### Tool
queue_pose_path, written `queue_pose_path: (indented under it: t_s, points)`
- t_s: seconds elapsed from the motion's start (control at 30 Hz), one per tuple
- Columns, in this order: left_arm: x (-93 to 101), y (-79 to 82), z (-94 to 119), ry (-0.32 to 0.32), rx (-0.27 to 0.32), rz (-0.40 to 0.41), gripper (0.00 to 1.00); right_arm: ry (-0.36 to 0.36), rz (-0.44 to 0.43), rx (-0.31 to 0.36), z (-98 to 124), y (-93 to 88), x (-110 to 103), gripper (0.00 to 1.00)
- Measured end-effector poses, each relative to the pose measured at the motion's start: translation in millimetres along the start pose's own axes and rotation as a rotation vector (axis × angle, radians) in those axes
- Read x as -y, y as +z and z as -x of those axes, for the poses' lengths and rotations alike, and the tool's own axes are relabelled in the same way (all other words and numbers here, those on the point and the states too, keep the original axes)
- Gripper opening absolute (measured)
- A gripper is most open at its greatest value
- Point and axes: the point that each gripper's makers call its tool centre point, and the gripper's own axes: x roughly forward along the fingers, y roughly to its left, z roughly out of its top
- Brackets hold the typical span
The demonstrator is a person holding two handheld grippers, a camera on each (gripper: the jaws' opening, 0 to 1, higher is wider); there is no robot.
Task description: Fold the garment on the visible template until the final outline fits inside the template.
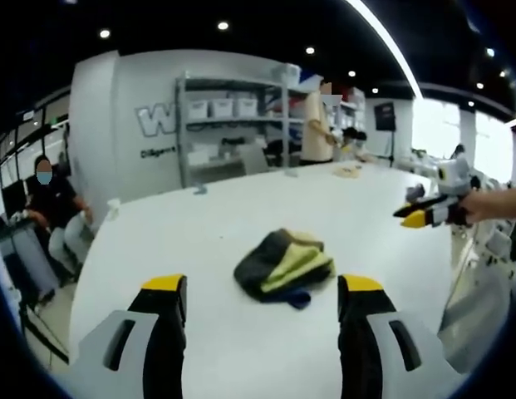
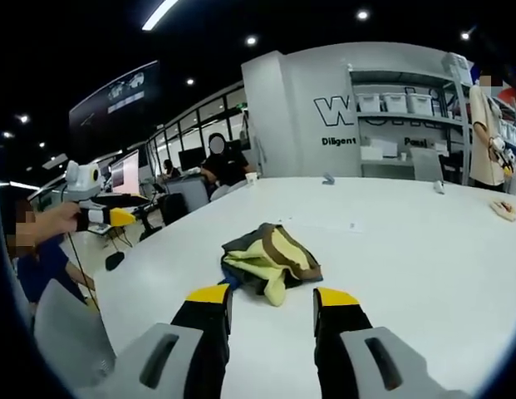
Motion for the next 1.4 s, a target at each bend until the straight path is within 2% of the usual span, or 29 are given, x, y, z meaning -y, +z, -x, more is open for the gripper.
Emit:
queue_pose_path:
  t_s: [0.1, 0.3, 0.43, 0.8, 0.93, 1.1, 1.27, 1.4]
  points:
    - [1.1, -0.1, -3, -0.007, -0.009, 0.0, 0.7, 0.003, 0.001, -0.006, -6, -0.7, 1, 0.35]
    - [-2.6, -3.6, -23, -0.037, -0.035, -0.021, 0.69, 0.004, -0.006, -0.011, -18, 1.3, 6, 0.34]
    - [-7.2, -6.0, -39, -0.053, -0.065, -0.062, 0.68, -0.005, -0.016, -0.007, -29, 0.2, 14, 0.34]
    - [-12.0, 0.1, -81, -0.099, -0.071, -0.109, 0.66, -0.004, -0.007, -0.026, -54, -1.6, 31, 0.32]
    - [-7.8, 4.4, -101, -0.157, -0.073, -0.121, 0.62, -0.003, 0.007, -0.037, -63, -1.7, 40, 0.3]
    - [-10.2, 8.9, -122, -0.176, -0.079, -0.159, 0.61, -0.005, 0.01, -0.049, -75, -2.9, 49, 0.3]
    - [-11.0, 3.4, -131, -0.165, -0.082, -0.115, 0.58, -0.004, 0.006, -0.06, -88, -6.3, 54, 0.3]
    - [-15.2, -9.3, -147, -0.165, -0.105, -0.105, 0.57, -0.001, 0.001, -0.076, -101, -12.4, 58, 0.29]
